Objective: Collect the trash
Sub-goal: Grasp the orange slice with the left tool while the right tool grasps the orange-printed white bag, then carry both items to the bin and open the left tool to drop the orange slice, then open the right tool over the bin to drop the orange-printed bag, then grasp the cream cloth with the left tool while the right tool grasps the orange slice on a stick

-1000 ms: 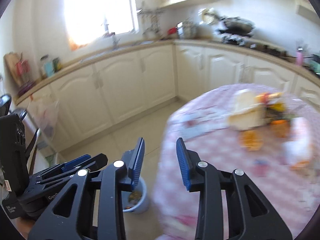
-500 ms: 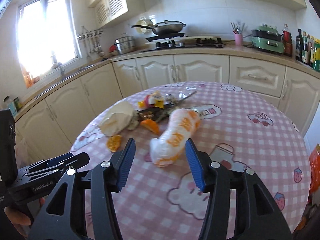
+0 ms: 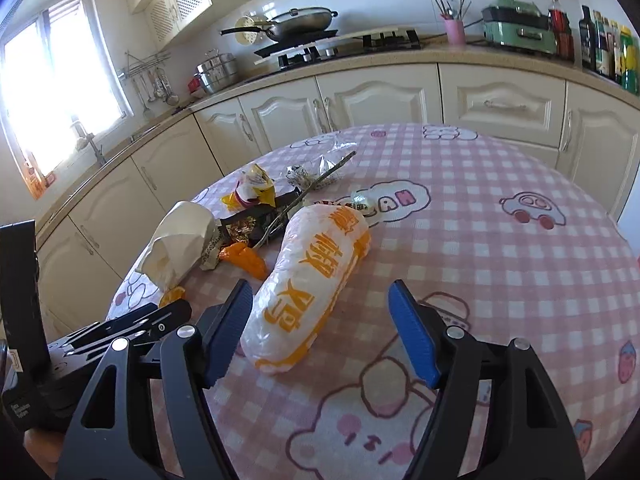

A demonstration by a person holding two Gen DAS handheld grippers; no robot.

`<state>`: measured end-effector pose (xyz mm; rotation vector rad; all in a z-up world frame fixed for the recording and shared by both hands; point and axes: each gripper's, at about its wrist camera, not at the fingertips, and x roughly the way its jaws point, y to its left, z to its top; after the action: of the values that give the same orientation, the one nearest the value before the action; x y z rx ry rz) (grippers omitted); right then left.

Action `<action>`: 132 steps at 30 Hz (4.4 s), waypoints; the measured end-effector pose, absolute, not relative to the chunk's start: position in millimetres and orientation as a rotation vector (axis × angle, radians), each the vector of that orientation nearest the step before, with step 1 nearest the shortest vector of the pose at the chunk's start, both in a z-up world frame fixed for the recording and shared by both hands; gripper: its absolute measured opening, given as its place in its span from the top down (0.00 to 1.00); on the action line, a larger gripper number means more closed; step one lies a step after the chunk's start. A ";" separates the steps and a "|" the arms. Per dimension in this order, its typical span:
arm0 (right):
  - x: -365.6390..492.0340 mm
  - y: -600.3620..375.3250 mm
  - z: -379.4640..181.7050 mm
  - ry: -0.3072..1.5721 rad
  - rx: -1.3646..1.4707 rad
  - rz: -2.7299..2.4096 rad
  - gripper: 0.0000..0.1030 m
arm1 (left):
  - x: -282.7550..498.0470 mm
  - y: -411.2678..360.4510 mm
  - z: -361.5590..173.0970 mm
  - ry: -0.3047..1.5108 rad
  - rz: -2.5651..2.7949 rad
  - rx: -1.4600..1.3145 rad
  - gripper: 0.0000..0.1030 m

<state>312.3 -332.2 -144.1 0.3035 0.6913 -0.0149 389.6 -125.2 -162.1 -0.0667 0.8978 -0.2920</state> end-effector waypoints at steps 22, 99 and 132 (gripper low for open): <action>264.0 -310.5 -112.1 0.629 0.303 0.029 0.65 | 314.9 -74.7 -114.3 0.721 -0.372 -0.181 0.68; 335.6 139.2 -303.8 1.026 -0.106 0.631 0.55 | 265.6 319.0 -351.7 0.916 0.314 -0.674 0.48; 266.6 -105.1 -126.5 0.635 0.018 0.369 0.49 | 275.0 93.2 -161.6 0.716 -0.090 -0.364 0.39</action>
<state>266.6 -105.1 -126.5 0.0176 0.6352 0.3694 275.0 93.2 -161.6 -0.3638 0.7161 -0.0901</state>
